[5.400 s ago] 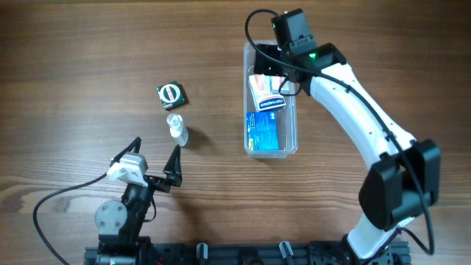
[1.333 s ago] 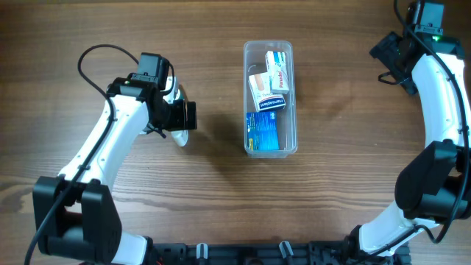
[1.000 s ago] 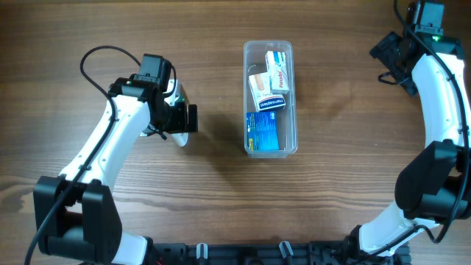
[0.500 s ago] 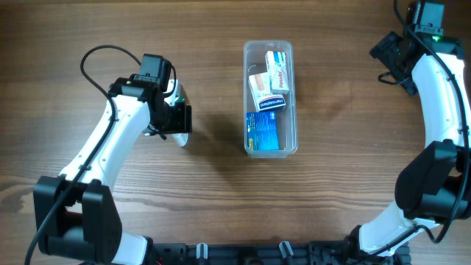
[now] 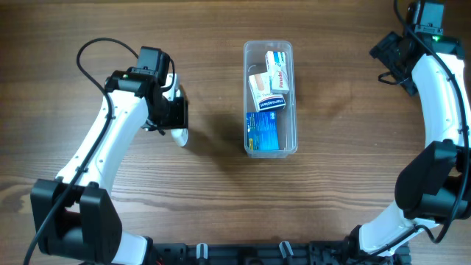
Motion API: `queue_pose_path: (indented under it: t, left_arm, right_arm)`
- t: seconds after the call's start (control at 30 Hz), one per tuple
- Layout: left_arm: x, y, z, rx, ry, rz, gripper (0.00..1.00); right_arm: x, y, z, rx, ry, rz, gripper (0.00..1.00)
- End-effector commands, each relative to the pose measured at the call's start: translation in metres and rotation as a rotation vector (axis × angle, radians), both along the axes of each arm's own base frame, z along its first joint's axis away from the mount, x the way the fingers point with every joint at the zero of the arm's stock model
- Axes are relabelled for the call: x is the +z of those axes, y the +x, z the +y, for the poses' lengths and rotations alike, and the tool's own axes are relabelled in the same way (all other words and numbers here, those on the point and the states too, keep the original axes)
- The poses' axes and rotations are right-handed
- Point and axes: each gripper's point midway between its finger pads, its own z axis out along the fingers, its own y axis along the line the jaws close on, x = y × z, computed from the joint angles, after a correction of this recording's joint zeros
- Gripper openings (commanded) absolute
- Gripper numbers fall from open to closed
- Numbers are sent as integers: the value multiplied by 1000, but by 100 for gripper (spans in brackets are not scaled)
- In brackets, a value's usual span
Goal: Pack container
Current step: 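Reach left gripper down over the white bottle and grasp it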
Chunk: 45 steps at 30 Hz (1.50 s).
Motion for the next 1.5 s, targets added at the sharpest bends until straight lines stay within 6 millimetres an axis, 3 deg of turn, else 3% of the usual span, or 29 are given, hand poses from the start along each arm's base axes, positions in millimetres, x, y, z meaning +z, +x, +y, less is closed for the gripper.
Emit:
queue_pose_path:
  t: [0.0,0.23,0.73,1.07,1.47]
  left_arm:
    - [3,0,0,-8,7,3,59]
    - [3,2,-1,-8,6,-5,58]
    - [3,1,-1,-9,6,-3,43]
    - [4,8,-2,-8,1,-31,43]
    - [3,2,-1,-8,6,-7,39]
  right_arm:
    - [-7,0,-4,-22,-7,14,100]
    - [-7,0,-4,-22,-7,14,100]
    - [-7,0,-4,-23,-7,14,100]
    - [-7,0,-4,-22,-7,14,100]
    - [-7,0,-4,-22,-7,14,100]
